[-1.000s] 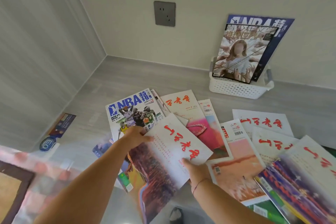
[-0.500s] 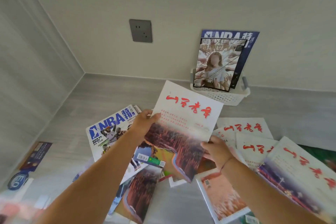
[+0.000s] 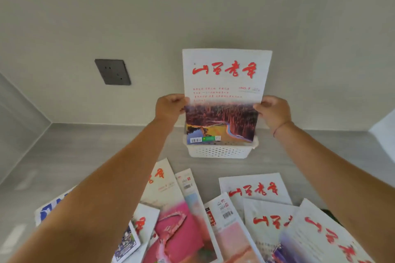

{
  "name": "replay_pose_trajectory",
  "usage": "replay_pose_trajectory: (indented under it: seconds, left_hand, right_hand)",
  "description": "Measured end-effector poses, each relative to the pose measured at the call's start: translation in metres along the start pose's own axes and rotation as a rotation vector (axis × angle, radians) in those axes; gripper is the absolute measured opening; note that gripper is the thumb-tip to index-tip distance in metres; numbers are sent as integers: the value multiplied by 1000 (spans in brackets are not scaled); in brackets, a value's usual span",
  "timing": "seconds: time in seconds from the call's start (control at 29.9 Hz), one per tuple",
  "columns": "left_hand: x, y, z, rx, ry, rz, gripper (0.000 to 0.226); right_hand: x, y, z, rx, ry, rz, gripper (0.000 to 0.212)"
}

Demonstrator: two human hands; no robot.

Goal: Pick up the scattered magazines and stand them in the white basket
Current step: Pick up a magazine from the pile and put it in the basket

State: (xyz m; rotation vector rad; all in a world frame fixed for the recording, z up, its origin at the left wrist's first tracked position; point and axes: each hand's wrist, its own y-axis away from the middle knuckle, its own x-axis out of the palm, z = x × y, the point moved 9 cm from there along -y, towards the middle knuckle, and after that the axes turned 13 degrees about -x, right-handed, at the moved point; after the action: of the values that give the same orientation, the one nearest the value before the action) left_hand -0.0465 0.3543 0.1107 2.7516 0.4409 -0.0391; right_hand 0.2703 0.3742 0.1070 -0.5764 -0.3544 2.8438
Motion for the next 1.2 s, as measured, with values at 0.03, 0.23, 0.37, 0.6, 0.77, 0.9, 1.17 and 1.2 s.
replay_pose_trajectory:
  seconds: [0.03,0.23,0.37,0.6,0.77,0.9,1.17,1.2]
  left_hand:
    - [6,-7,-4,9,16,-13,24]
    - [18,-51,2,-1,35,-130,24]
    - [19,-66,34,-68,-10,-137,22]
    - [20,-84,79,-176,-40,-205,16]
    - [25,-90,71,-142,-129,-239,31]
    - [28,-89,73,-152,-114,-179,22]
    - [-15,-51,92,-173,-89,-205,39]
    - [-30,-37,100,-163,-80,-228,39]
  right_hand:
    - [2,-10,-2,-3,-8,3,12]
    - [24,-38,-29,26,-69,20,14]
    - [34,-34,-57,67,-20,48,12]
    - [46,-29,-85,79,78,64,10]
    - [48,-32,-96,159,126,39,19]
    - [53,-29,-102,196,189,72,24]
    - [41,-1,-68,129,208,-177,44]
    - [43,9,-56,88,200,-201,41]
